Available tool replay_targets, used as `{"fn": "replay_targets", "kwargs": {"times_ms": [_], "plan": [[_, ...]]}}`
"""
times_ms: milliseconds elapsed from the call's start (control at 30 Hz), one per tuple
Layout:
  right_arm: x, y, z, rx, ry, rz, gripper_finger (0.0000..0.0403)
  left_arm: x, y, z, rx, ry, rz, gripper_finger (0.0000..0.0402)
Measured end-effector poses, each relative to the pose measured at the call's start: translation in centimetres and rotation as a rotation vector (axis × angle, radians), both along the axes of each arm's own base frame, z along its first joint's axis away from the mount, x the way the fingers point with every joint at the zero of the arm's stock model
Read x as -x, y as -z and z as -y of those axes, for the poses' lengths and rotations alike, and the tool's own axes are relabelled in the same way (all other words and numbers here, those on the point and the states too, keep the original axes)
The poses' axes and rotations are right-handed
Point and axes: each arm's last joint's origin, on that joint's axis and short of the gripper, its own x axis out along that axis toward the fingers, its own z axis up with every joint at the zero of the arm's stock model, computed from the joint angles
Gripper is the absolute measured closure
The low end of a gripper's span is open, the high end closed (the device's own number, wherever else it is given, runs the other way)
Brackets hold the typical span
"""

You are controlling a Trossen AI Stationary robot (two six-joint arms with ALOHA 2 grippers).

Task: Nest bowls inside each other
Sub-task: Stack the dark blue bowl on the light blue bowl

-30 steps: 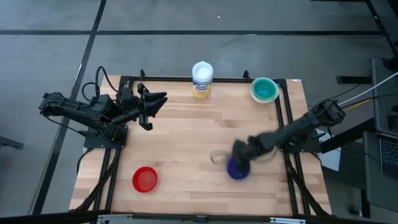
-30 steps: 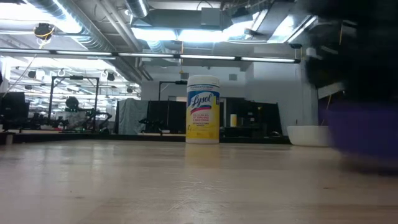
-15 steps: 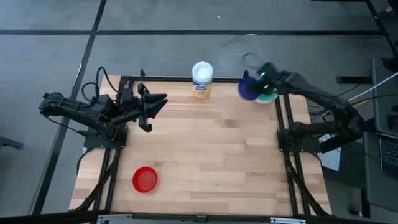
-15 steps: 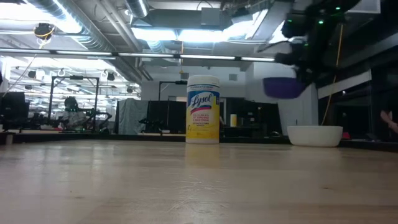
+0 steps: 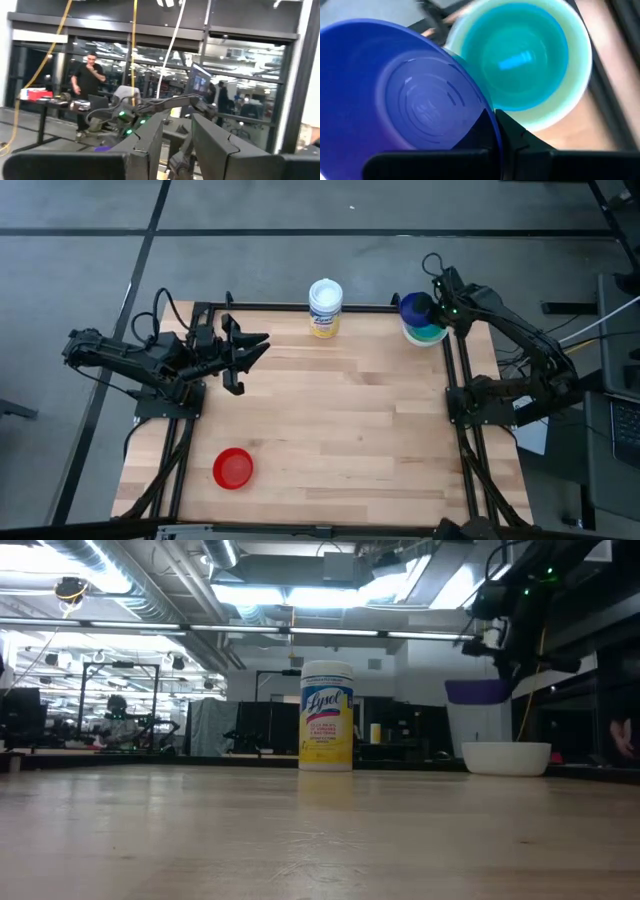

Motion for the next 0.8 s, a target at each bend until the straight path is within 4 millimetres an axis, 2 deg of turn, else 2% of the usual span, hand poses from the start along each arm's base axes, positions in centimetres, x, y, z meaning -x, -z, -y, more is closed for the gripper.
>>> {"fn": "replay_targets", "kwargs": {"times_ms": [133,400,600,800], "plan": [[0.1,0.5,0.0,-0.038,0.265,0.078,0.0401,0.0,0.0,0.1,-0.018,0.016,-0.001,0.0302],[1.2,2.5,-0.6,-0.119,0.659,0.091,0.0401,0.1,-0.1,0.1,-0.049,0.048,0.005,0.0302],[1.3,3.8,-0.5,-0.096,0.762,0.126,0.0401,0.5,-0.4,0.1,-0.037,0.059,0.023,0.0302],[1.3,5.0,-0.5,-0.073,0.758,0.145,0.04,1.0,-0.7,0.0,-0.032,0.058,0.042,0.0302]]}}
